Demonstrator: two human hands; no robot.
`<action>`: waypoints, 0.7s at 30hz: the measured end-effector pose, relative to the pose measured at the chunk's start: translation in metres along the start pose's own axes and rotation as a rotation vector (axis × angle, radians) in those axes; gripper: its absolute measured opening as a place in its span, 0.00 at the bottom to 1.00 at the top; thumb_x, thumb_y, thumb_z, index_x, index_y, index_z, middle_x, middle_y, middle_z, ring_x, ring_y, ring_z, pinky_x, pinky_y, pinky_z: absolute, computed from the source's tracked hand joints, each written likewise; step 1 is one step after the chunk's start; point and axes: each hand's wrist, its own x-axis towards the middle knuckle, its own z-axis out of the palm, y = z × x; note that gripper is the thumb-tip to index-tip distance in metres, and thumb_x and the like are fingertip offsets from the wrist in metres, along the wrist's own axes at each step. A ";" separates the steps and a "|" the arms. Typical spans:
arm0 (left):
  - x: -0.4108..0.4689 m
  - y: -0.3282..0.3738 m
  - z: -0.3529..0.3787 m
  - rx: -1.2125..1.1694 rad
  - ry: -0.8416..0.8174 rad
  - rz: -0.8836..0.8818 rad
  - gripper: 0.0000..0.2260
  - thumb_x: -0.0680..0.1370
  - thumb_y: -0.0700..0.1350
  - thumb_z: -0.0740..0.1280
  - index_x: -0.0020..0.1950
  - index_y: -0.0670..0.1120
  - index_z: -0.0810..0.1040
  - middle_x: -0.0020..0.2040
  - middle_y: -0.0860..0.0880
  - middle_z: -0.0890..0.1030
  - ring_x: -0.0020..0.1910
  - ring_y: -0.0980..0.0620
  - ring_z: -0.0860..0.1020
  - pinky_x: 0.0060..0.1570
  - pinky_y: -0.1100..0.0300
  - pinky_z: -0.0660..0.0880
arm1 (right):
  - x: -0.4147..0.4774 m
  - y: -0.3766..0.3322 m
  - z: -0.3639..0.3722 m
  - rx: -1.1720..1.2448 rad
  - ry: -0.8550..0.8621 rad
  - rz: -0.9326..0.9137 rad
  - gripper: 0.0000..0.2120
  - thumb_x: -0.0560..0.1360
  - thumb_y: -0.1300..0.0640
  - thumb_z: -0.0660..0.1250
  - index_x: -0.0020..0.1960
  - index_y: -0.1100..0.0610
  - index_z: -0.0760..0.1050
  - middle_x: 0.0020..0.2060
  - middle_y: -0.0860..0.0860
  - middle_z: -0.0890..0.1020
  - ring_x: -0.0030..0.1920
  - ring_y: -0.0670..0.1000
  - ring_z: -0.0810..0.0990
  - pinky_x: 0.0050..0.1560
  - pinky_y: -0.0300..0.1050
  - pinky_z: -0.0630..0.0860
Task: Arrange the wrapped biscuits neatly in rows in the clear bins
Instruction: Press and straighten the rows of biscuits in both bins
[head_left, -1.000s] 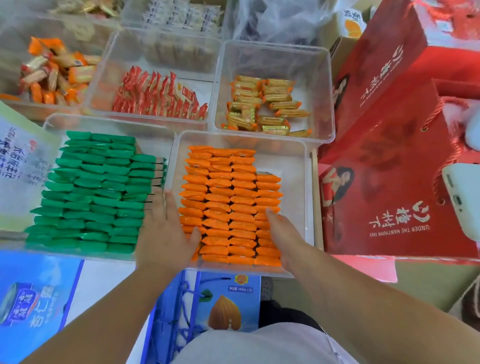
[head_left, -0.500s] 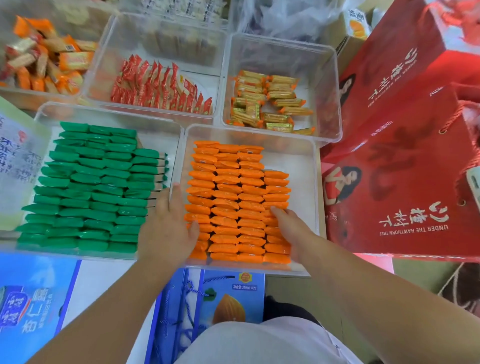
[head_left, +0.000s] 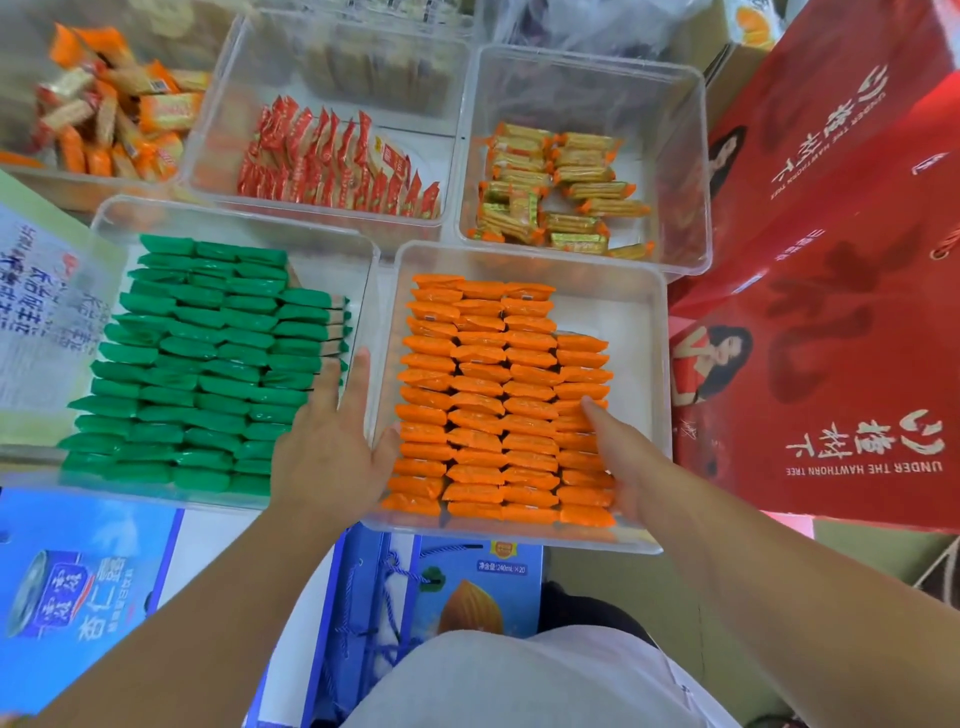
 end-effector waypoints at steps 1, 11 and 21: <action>0.000 0.002 0.001 0.038 0.008 0.002 0.36 0.80 0.60 0.61 0.83 0.54 0.46 0.82 0.41 0.56 0.67 0.36 0.73 0.51 0.40 0.77 | 0.000 0.000 0.000 0.011 -0.001 0.001 0.21 0.78 0.32 0.61 0.57 0.46 0.78 0.38 0.52 0.87 0.37 0.57 0.87 0.31 0.56 0.81; -0.001 0.014 0.002 0.146 0.032 0.024 0.34 0.81 0.54 0.61 0.83 0.48 0.52 0.83 0.41 0.49 0.70 0.36 0.68 0.60 0.39 0.71 | -0.009 0.005 0.015 0.010 -0.006 -0.044 0.24 0.78 0.29 0.54 0.61 0.43 0.77 0.42 0.50 0.88 0.41 0.56 0.88 0.35 0.56 0.83; 0.001 0.011 0.003 0.116 0.019 0.061 0.33 0.80 0.53 0.64 0.82 0.48 0.57 0.83 0.41 0.49 0.70 0.35 0.68 0.59 0.38 0.72 | -0.016 0.009 0.042 -0.080 -0.006 -0.110 0.27 0.81 0.32 0.50 0.76 0.41 0.64 0.68 0.53 0.77 0.63 0.61 0.79 0.64 0.68 0.74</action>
